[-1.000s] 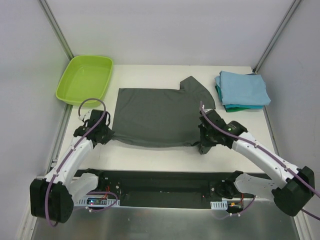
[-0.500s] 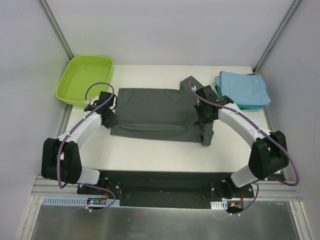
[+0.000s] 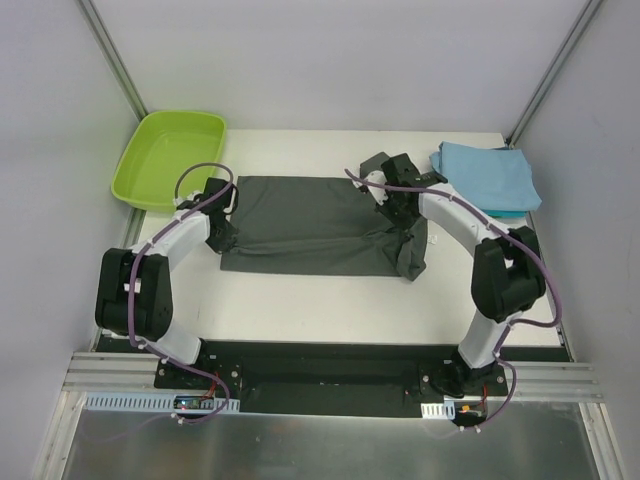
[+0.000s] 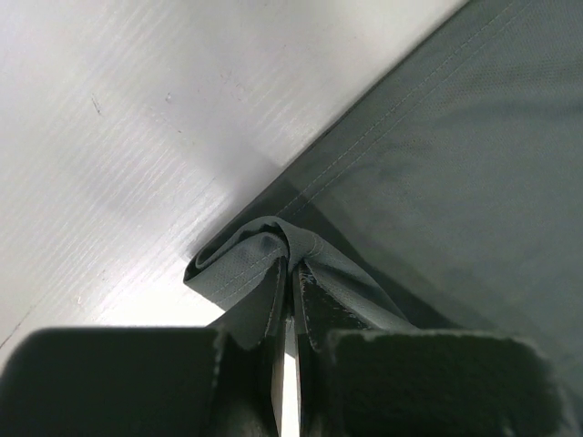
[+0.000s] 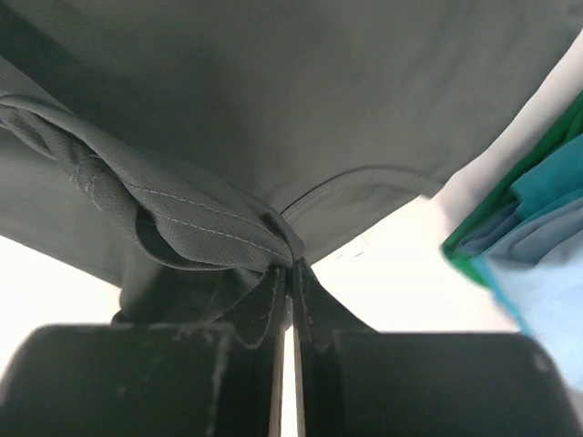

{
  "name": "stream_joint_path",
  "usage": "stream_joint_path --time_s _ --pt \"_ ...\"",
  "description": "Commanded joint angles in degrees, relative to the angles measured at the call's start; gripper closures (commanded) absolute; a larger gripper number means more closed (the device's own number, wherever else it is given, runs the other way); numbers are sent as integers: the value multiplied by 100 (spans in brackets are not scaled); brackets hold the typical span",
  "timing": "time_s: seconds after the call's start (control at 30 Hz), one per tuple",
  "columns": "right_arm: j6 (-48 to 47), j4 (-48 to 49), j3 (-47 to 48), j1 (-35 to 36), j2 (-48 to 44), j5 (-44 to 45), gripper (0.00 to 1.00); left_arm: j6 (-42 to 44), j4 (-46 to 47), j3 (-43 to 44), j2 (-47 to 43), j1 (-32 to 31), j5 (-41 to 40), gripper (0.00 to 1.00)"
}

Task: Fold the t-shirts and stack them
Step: Fold the flattened tshirt in 1/3 of the way

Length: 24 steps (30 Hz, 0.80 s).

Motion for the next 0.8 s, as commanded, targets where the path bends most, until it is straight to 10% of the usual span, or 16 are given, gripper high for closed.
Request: stream_joint_path --time_s 0.0,0.17,0.33,0.47,0.77 --pt "-1553 35 629 -73 376 -85 95 84 -60 226 122 82 -303 100" --pt "-1863 447 972 -100 860 29 84 198 -60 314 210 82 -286 76" --pt "-951 1650 1017 -143 756 959 25 470 -60 428 -88 38 12 59" --pt "270 2478 526 -188 133 1689 9 628 -51 393 -632 -321 144 1" --pt "3279 696 -793 -188 -1151 488 2 1032 133 525 -476 -999 882 1"
